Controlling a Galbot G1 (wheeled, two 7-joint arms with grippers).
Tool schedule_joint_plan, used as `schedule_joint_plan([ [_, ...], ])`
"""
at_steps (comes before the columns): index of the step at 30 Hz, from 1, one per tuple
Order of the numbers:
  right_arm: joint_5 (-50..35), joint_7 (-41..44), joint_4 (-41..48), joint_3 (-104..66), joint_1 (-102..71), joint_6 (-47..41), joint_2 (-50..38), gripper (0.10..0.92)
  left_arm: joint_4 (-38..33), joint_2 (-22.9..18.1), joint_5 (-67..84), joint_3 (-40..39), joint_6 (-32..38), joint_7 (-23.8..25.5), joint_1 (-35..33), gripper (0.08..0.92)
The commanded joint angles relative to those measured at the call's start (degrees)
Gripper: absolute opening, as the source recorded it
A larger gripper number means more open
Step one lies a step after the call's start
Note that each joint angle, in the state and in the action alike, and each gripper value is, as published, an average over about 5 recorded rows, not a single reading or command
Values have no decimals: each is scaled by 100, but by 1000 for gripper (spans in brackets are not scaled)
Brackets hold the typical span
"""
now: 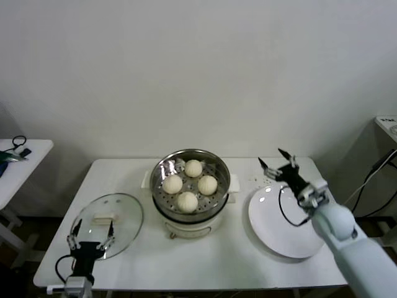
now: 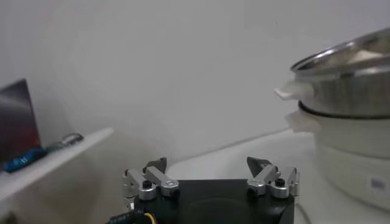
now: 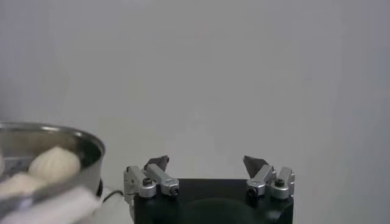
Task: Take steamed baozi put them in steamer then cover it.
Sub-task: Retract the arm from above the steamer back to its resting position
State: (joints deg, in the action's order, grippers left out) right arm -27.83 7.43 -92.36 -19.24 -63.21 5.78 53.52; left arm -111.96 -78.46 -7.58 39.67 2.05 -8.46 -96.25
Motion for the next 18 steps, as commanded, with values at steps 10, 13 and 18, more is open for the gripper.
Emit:
schedule_joint_plan([
  [10,852,-112,318,-1199,-2434,2461,1600,823,1231,438,-6108,65,113,-2322,65,823],
  [13,838,-160,346,-1183,-2447,2473,1598,823,1721,455,-6674,-27,123,-2504,356,823],
  [18,819,-201,328,-1143,-2482,2458,1589,823,2320,463,-7019,-134,133,-2405,809,823],
])
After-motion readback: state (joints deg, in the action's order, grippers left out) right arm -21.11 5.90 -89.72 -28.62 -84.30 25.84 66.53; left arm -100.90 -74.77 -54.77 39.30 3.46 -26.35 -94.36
